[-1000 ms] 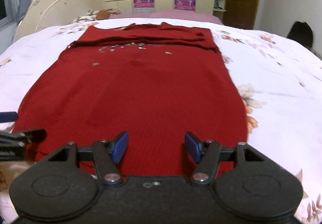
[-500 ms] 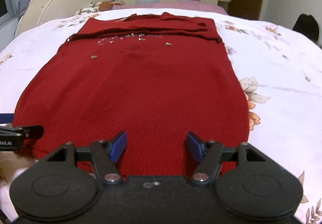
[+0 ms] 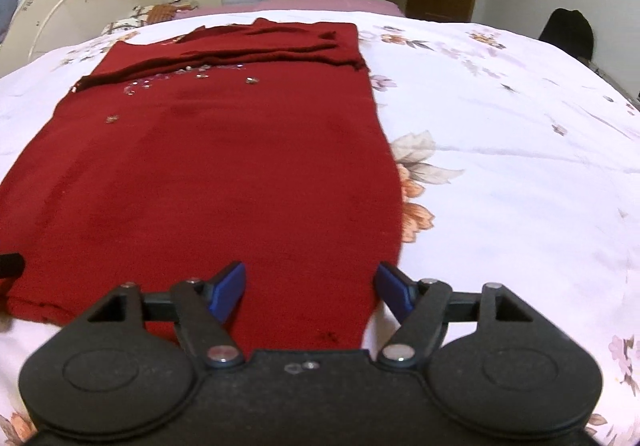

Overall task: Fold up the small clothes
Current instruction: 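Move both grippers to the sweater hem and close on it, then lift the hem with both grippers and fold it over toward the collar, then lower the hem onto the sweater and open both grippers, then smooth the half-folded sweater flat with both open grippers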

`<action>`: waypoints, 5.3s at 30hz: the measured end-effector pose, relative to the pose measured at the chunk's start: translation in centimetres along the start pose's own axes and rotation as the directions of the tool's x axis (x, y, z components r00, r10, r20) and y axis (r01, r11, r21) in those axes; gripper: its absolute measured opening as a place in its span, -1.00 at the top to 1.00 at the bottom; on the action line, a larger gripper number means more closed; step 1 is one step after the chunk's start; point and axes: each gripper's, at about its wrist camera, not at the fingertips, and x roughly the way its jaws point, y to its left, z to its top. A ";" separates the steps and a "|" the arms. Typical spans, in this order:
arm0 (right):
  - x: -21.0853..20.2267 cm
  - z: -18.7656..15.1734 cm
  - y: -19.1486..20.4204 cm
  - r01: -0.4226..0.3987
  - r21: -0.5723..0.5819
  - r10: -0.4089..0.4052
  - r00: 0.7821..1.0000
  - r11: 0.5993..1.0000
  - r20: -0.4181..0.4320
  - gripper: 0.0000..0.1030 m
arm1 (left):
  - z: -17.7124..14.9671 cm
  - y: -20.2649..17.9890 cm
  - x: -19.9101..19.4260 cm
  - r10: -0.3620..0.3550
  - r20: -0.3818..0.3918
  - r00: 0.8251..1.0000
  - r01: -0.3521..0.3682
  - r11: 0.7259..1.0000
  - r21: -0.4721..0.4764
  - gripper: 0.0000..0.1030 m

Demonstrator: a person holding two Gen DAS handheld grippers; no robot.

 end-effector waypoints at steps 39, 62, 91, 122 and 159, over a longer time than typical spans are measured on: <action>-1.0 1.8 -4.0 -0.357 0.306 0.371 0.928 0.883 0.011 0.83 | 3.3 0.6 -0.8 -0.263 0.089 0.961 0.270 0.960 -0.079 0.81; 3.8 16.3 -4.1 -0.425 0.205 0.376 0.895 0.882 0.238 0.84 | 18.8 1.0 5.0 -0.206 0.313 0.927 0.252 0.961 -0.113 0.82; 24.6 28.9 -5.6 -0.302 0.405 0.245 0.951 0.863 0.188 0.37 | 34.2 2.4 23.2 -0.029 0.184 0.982 0.084 0.951 -0.298 0.41; 25.2 26.6 -2.7 -0.044 0.020 0.040 0.985 0.999 0.166 0.27 | 27.3 2.4 23.1 0.161 0.172 0.972 -0.147 0.985 -0.093 -0.89; 14.8 18.1 5.7 -0.189 -0.103 0.202 0.969 0.977 0.142 0.04 | 17.8 -1.0 14.0 0.110 0.229 0.967 -0.119 0.993 0.025 -0.89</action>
